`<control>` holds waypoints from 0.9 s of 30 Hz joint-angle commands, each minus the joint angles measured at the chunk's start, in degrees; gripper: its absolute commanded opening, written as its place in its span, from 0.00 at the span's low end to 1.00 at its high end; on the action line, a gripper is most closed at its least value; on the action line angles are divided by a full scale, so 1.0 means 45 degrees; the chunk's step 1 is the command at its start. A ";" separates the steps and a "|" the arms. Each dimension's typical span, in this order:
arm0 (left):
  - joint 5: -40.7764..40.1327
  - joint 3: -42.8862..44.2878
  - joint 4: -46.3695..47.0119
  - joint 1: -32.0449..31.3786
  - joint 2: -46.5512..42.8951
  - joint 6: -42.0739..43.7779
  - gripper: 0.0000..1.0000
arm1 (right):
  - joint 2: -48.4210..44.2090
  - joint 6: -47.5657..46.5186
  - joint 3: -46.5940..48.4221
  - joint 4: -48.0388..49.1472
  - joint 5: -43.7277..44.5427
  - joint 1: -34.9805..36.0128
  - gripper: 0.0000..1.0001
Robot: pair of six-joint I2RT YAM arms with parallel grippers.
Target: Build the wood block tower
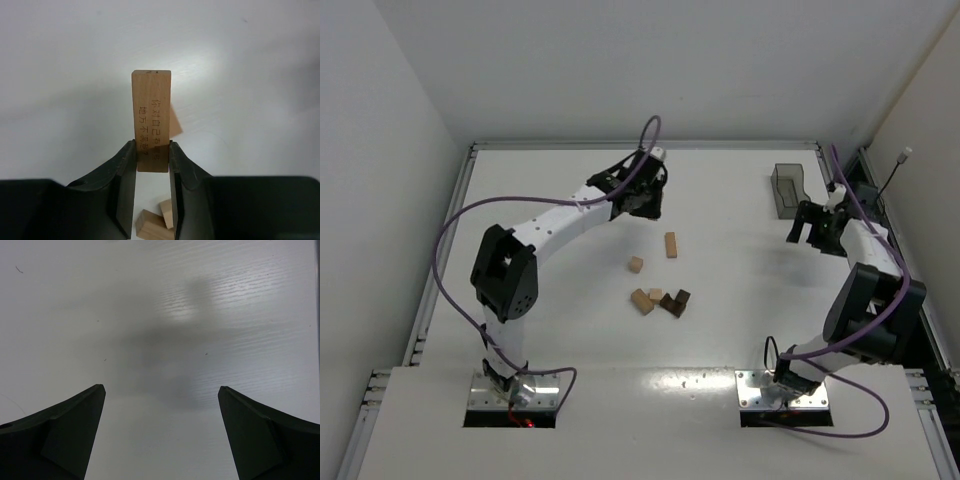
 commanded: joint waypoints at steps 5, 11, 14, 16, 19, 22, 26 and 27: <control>0.0501 -0.1355 -0.0167 0.0935 0.0407 -0.3109 0.00 | 0.0100 0.0223 0.0445 0.0370 0.0145 0.0374 0.93; 0.1126 -0.1747 0.0847 0.1052 0.1266 -0.3558 0.00 | 0.0237 0.0223 0.0563 0.0370 0.0263 0.0608 0.93; 0.1128 -0.1866 0.1044 0.1052 0.1599 -0.3735 0.00 | 0.0237 0.0340 0.0563 0.0370 0.0380 0.0609 0.93; 0.1010 -0.1866 0.1198 0.1052 0.1969 -0.3872 0.00 | 0.0354 0.0340 0.0563 0.0370 0.0380 0.0726 0.93; 0.0874 -0.1983 0.1337 0.1052 0.2281 -0.3988 0.00 | 0.0354 0.0340 0.0563 0.0370 0.0380 0.0863 0.94; 0.0757 -0.2099 0.1337 0.1052 0.2575 -0.3989 0.00 | 0.0471 0.0340 0.0680 0.0370 0.0245 0.0999 0.94; 0.0504 -0.2100 0.1473 0.1052 0.2693 -0.3989 0.00 | 0.0899 0.0340 0.0817 0.0253 -0.0030 0.1525 0.96; 0.0503 -0.2100 0.1473 0.1052 0.2693 -0.3989 0.00 | 0.1075 0.0340 0.0991 0.0253 -0.0030 0.1527 0.96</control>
